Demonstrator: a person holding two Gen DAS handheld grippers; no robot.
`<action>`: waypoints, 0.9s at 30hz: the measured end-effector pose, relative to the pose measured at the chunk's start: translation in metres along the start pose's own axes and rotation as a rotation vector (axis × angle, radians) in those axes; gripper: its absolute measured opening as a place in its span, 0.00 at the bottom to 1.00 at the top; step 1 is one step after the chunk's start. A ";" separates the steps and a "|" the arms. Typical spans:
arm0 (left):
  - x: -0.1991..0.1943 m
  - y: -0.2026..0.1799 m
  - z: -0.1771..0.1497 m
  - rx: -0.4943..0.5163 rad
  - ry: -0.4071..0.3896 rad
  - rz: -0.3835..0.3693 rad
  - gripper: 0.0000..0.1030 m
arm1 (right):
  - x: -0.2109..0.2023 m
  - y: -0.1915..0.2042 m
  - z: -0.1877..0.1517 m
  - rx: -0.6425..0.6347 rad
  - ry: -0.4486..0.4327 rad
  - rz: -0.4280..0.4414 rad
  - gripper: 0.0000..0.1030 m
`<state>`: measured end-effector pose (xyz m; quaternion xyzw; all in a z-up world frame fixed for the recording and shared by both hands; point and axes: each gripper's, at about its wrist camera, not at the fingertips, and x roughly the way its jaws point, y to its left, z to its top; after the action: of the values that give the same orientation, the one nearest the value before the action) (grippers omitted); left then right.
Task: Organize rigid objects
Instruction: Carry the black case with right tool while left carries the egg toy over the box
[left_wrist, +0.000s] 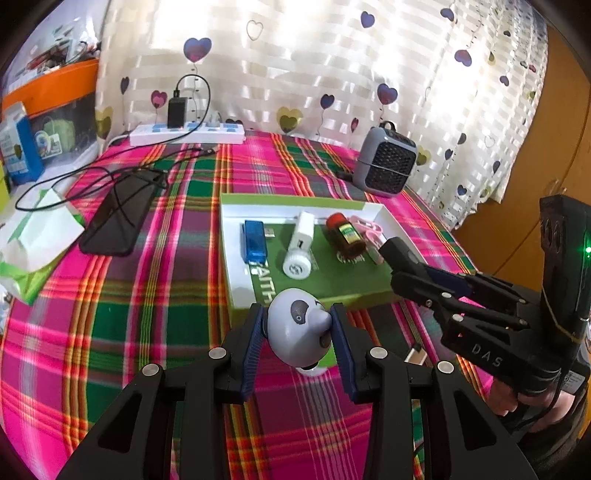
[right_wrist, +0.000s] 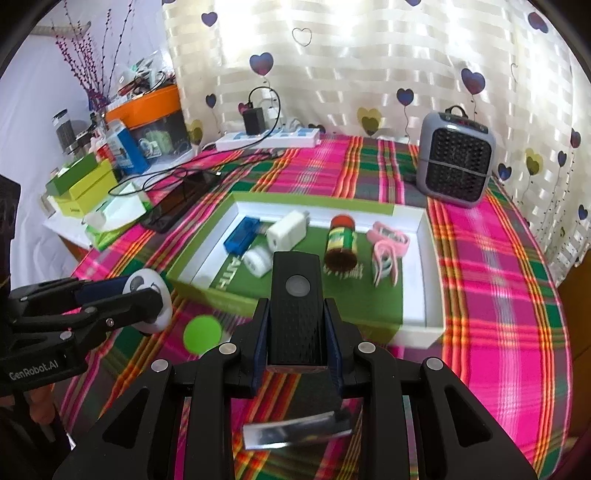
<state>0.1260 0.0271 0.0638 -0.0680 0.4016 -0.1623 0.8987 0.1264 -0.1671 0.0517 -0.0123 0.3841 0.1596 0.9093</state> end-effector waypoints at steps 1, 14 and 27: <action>0.001 0.001 0.002 0.000 -0.001 0.000 0.34 | 0.001 -0.001 0.004 0.000 -0.001 -0.002 0.28; 0.025 0.007 0.024 0.000 0.008 -0.002 0.34 | 0.021 -0.023 0.032 0.013 0.009 -0.040 0.28; 0.051 0.014 0.034 -0.012 0.039 0.010 0.34 | 0.049 -0.053 0.051 0.005 0.061 -0.074 0.28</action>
<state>0.1864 0.0219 0.0472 -0.0684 0.4206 -0.1566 0.8910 0.2100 -0.1965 0.0481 -0.0292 0.4112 0.1245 0.9026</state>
